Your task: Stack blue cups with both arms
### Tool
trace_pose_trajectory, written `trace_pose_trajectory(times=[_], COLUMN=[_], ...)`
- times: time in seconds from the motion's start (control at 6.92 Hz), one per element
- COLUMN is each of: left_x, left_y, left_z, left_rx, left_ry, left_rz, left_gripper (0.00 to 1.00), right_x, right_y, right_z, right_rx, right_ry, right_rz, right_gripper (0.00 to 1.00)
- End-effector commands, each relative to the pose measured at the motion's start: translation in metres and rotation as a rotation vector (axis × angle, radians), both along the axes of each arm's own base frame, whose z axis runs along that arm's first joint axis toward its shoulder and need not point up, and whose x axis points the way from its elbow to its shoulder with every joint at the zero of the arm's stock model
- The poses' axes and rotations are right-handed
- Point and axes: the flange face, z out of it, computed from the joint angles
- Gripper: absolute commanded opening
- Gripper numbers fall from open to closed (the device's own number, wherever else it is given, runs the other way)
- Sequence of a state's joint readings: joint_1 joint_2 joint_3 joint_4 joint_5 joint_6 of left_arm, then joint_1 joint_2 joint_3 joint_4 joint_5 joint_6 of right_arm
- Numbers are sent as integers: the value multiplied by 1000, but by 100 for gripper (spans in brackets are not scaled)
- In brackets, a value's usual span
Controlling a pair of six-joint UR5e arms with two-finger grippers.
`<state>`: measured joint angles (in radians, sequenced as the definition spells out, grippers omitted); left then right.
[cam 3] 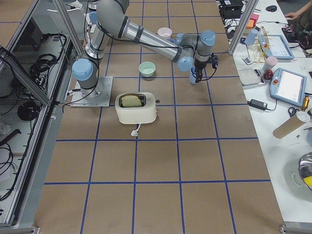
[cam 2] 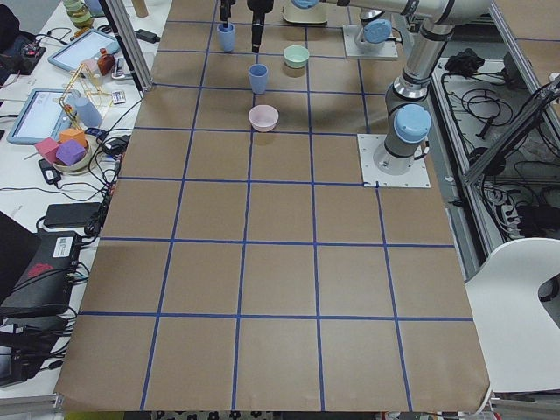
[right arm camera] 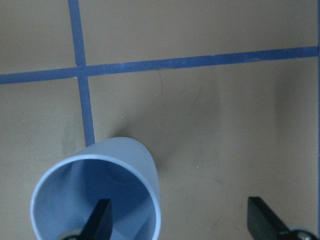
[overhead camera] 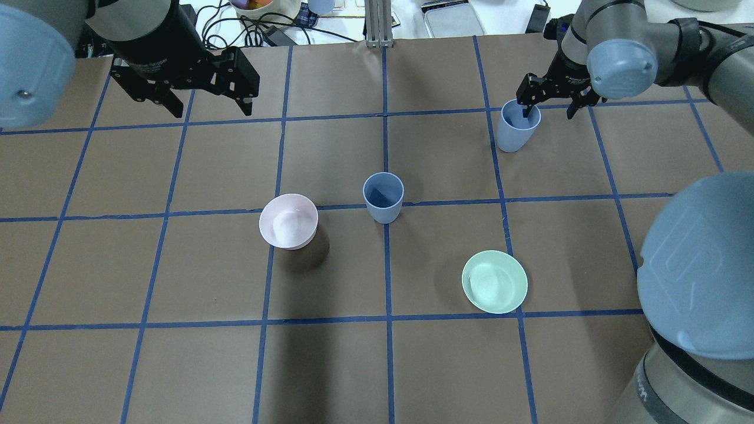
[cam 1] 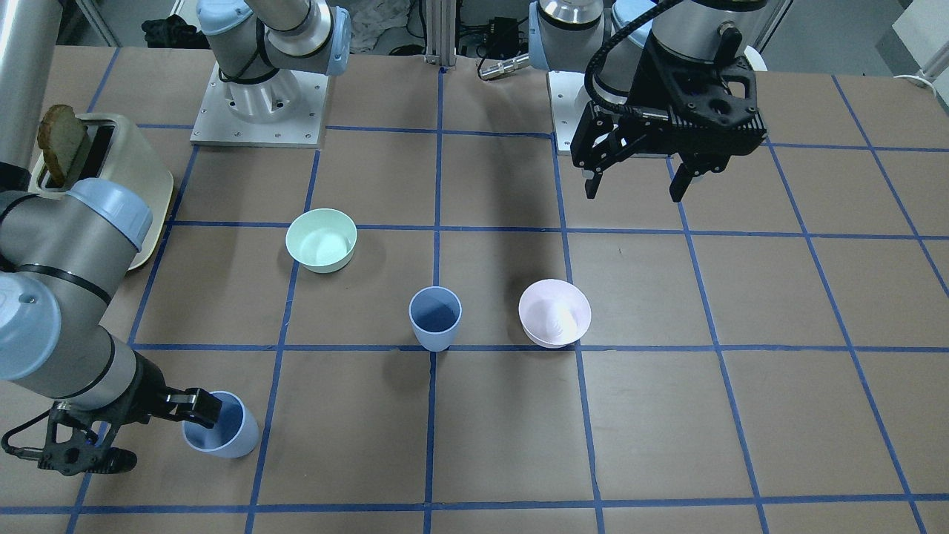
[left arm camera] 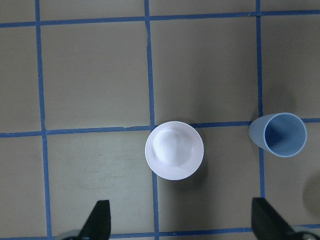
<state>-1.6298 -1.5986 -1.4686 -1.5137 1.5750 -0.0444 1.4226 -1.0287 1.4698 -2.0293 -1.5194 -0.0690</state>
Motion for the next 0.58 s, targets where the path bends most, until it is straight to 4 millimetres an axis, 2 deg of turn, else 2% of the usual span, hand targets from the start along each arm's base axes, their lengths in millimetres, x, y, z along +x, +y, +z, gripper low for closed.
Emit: trace_pose_trajectory(times=[0.0,0.14,0.29,0.43], left_x=[-1,-1,-2,-2], left_y=[-15,-15,-14,-13], left_z=[2,4,1,1], left_rx=[1,27,33,27], left_ry=[-2,-4,-3,-1], left_rz=[10,10,7,4], left_gripper=[100,100,100,100], right_x=[6,15,27,28], right_y=[2,2,0,0], right_z=[-10,-6,-3,1], right_rx=[-6,-11,-34,-47], right_ry=[-26,-33,-26,-13], right_rz=[-3,-36,-51,-38], right_gripper=[14,4,3,2])
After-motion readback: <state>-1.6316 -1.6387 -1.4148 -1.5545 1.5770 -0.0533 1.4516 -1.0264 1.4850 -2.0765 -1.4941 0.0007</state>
